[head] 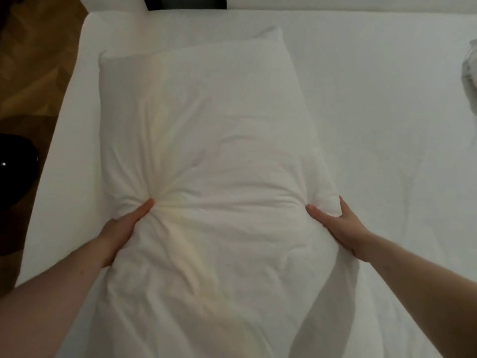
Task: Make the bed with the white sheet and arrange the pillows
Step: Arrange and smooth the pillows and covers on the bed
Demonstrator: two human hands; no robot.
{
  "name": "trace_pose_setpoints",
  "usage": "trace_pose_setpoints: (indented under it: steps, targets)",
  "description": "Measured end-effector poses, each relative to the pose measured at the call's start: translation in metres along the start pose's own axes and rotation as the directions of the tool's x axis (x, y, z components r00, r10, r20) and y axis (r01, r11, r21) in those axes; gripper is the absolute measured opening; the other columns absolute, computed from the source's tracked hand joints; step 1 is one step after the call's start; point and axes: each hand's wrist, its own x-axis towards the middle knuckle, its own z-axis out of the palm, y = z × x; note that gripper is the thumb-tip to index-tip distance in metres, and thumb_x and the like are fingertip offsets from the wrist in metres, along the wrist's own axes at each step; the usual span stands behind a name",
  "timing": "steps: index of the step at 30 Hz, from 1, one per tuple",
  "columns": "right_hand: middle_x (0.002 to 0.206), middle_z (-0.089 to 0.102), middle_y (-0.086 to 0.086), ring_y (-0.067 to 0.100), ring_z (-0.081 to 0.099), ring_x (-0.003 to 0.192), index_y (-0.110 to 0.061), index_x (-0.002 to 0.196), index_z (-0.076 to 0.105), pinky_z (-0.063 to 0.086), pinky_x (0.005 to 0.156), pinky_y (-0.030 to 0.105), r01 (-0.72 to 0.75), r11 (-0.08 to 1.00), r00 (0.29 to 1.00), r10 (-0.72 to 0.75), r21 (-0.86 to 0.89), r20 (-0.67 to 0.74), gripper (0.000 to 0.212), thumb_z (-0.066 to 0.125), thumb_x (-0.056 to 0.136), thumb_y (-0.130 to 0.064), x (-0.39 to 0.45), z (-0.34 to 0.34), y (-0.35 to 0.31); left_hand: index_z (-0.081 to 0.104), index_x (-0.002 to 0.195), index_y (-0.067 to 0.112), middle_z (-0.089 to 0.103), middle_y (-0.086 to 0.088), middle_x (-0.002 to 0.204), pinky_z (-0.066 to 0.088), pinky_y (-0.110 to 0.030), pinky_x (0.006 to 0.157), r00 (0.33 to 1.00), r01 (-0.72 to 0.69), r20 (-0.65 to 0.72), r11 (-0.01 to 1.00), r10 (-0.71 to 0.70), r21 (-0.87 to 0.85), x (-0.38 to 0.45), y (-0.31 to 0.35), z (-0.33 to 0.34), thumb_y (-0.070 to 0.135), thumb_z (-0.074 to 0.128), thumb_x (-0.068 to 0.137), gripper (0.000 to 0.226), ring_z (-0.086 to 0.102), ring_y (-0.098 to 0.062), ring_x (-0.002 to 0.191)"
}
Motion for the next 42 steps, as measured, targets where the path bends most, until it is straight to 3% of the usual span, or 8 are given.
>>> trace_pose_setpoints:
  steps: [3, 10, 15, 24, 31, 35, 38, 42]
  targets:
    - [0.109, 0.072, -0.010, 0.008, 0.068, 0.095, -0.024, 0.129, 0.064, 0.051, 0.086, 0.030, 0.031, 0.996, 0.999, -0.030, 0.084, -0.017, 0.060, 0.089, 0.077, -0.039, -0.003, 0.000, 0.001, 0.043, 0.149, 0.002, 0.051, -0.013, 0.149, 0.043, -0.041, 0.110, 0.994, -0.107, -0.025, 0.993, 0.108, 0.057, -0.006, 0.006, 0.007, 0.073, 0.083, 0.055, 0.124, 0.055, -0.028, 0.130]
    - [0.093, 0.076, -0.003, 0.013, 0.073, 0.080, -0.018, 0.106, 0.071, 0.054, 0.064, 0.025, 0.121, 0.968, 0.992, -0.107, 0.222, -0.071, 0.021, 0.078, 0.086, -0.015, -0.028, -0.016, -0.016, 0.029, 0.155, -0.001, 0.035, -0.022, 0.158, 0.032, -0.037, 0.118, 0.927, -0.275, -0.184, 0.925, 0.327, 0.262, -0.060, 0.041, 0.025, 0.054, 0.080, 0.079, 0.107, 0.038, -0.034, 0.144]
    - [0.079, 0.076, 0.001, 0.007, 0.071, 0.061, -0.012, 0.092, 0.073, 0.054, 0.051, 0.017, 0.215, 0.928, 0.967, -0.159, 0.304, -0.200, 0.012, 0.074, 0.084, -0.003, -0.066, -0.070, -0.041, 0.047, 0.147, 0.004, 0.051, -0.020, 0.148, 0.043, -0.044, 0.109, 0.853, -0.416, -0.258, 0.889, 0.454, 0.189, -0.138, 0.085, 0.037, 0.047, 0.088, 0.072, 0.096, 0.051, -0.035, 0.134]
    - [0.081, 0.076, 0.001, 0.013, 0.068, 0.067, -0.013, 0.090, 0.073, 0.056, 0.062, 0.025, 0.308, 0.925, 0.888, -0.195, 0.224, -0.416, 0.011, 0.078, 0.081, -0.010, -0.106, -0.268, -0.072, 0.062, 0.130, 0.001, 0.063, -0.019, 0.133, 0.046, -0.033, 0.092, 0.741, -0.648, -0.224, 0.761, 0.634, 0.009, -0.288, 0.190, 0.148, 0.037, 0.090, 0.071, 0.074, 0.061, -0.030, 0.123]
    - [0.094, 0.078, -0.001, 0.020, 0.073, 0.088, -0.018, 0.102, 0.076, 0.060, 0.088, 0.041, 0.254, 0.966, 0.826, -0.190, 0.049, -0.530, 0.037, 0.083, 0.070, -0.037, -0.085, -0.422, -0.045, 0.059, 0.139, 0.014, 0.064, 0.000, 0.136, 0.050, -0.041, 0.105, 0.828, -0.551, 0.001, 0.813, 0.561, -0.189, -0.348, 0.215, 0.272, 0.071, 0.084, 0.043, 0.114, 0.062, -0.019, 0.122]
    - [0.128, 0.069, 0.014, 0.033, 0.066, 0.115, -0.017, 0.133, 0.062, 0.051, 0.100, 0.042, 0.016, 0.982, 0.900, -0.096, -0.189, -0.426, 0.071, 0.079, 0.074, -0.050, -0.060, -0.460, -0.002, 0.048, 0.146, 0.013, 0.059, -0.002, 0.140, 0.050, -0.037, 0.101, 0.848, -0.491, 0.309, 0.857, 0.431, 0.153, -0.348, 0.192, 0.315, 0.074, 0.074, 0.061, 0.108, 0.062, -0.025, 0.120]
    - [0.152, 0.051, 0.016, 0.032, 0.052, 0.138, -0.013, 0.157, 0.039, 0.037, 0.113, 0.033, -0.081, 0.943, 0.972, 0.003, -0.322, -0.235, 0.083, 0.075, 0.089, -0.044, -0.065, -0.446, 0.025, 0.046, 0.146, 0.012, 0.058, -0.008, 0.142, 0.047, -0.036, 0.105, 0.836, -0.535, 0.418, 0.694, 0.355, 0.481, -0.362, 0.172, 0.333, 0.057, 0.075, 0.077, 0.088, 0.059, -0.026, 0.123]
    - [0.163, 0.036, 0.009, 0.023, 0.037, 0.149, -0.018, 0.160, 0.032, 0.028, 0.118, 0.027, 0.088, 0.877, 0.993, -0.113, -0.473, -0.024, 0.081, 0.073, 0.092, -0.036, -0.110, -0.410, 0.044, 0.044, 0.148, 0.020, 0.047, -0.004, 0.151, 0.040, -0.029, 0.108, 0.725, -0.689, 0.549, 0.418, 0.416, 0.592, -0.429, 0.158, 0.344, 0.043, 0.071, 0.086, 0.071, 0.051, -0.021, 0.133]
